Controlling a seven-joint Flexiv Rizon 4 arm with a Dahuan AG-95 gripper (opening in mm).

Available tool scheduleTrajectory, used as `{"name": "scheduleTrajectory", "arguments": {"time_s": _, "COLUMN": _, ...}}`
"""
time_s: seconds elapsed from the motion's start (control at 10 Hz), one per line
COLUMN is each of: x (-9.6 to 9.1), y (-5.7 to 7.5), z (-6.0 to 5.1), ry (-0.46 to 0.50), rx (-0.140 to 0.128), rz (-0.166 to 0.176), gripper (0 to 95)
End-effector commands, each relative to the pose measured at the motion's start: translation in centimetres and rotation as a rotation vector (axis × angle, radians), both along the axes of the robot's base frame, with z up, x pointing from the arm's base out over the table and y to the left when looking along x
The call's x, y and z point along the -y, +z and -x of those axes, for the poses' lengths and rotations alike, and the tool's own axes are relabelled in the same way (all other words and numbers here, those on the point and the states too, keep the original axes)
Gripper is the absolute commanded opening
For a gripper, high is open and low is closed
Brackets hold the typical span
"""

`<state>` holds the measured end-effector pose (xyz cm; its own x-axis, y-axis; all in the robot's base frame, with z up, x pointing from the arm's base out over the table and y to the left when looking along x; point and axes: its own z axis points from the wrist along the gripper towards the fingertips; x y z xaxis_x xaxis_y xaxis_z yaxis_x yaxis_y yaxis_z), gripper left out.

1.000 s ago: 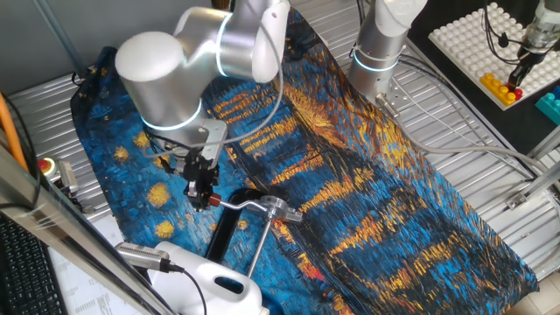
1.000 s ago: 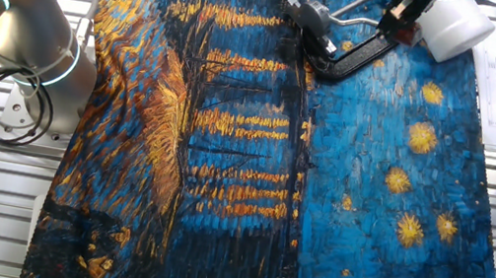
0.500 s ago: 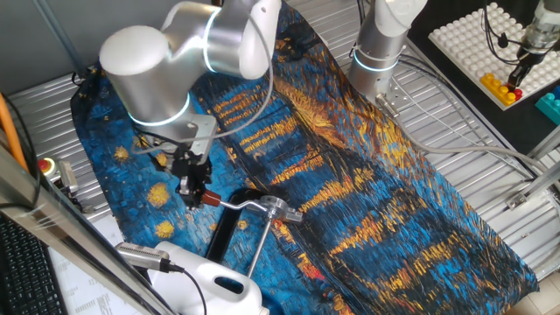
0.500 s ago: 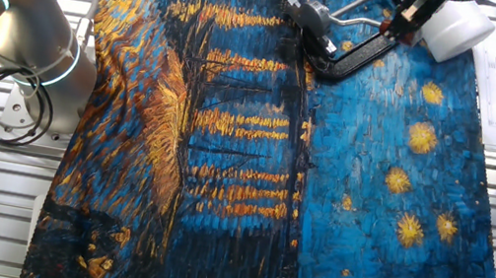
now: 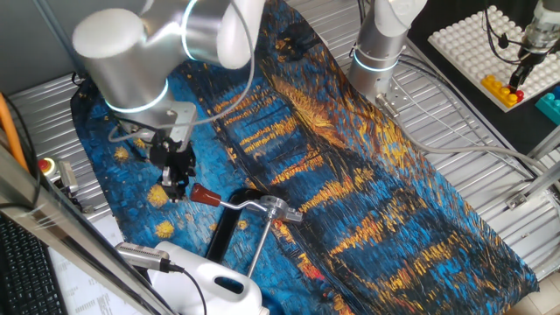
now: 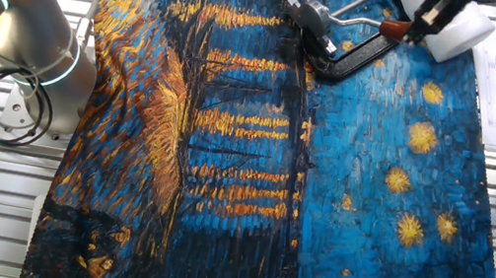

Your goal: Pull up the lever

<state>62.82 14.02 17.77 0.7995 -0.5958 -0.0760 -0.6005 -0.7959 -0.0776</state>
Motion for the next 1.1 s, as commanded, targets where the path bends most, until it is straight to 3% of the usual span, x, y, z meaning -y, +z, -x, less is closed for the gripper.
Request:
{"name": "scheduleTrajectory", "arguments": {"time_s": 0.1, "x": 1.3, "y": -0.4, "z": 0.0, "ry": 0.001, "rx": 0.028, "rz": -0.005, "gripper": 57.0}}
{"name": "scheduleTrajectory", "arguments": {"time_s": 0.2, "x": 1.7, "y": -0.8, "z": -0.4, "ry": 0.001, "rx": 0.035, "rz": -0.009, "gripper": 57.0}}
{"name": "scheduleTrajectory", "arguments": {"time_s": 0.3, "x": 2.2, "y": -1.2, "z": -0.8, "ry": 0.008, "rx": 0.038, "rz": -0.014, "gripper": 38.0}}
{"name": "scheduleTrajectory", "arguments": {"time_s": 0.6, "x": 3.0, "y": -2.1, "z": -2.7, "ry": 0.025, "rx": 0.018, "rz": -0.055, "gripper": 38.0}}
{"name": "scheduleTrajectory", "arguments": {"time_s": 0.7, "x": 3.0, "y": -2.2, "z": -3.2, "ry": 0.022, "rx": 0.013, "rz": -0.055, "gripper": 38.0}}
{"name": "scheduleTrajectory", "arguments": {"time_s": 0.9, "x": 2.9, "y": -3.0, "z": -3.7, "ry": 0.000, "rx": -0.019, "rz": -0.071, "gripper": 38.0}}
{"name": "scheduleTrajectory", "arguments": {"time_s": 1.0, "x": 2.5, "y": -3.6, "z": -3.7, "ry": -0.023, "rx": -0.054, "rz": -0.095, "gripper": 19.0}}
{"name": "scheduleTrajectory", "arguments": {"time_s": 1.1, "x": 2.2, "y": -4.0, "z": -3.7, "ry": -0.022, "rx": -0.076, "rz": -0.102, "gripper": 19.0}}
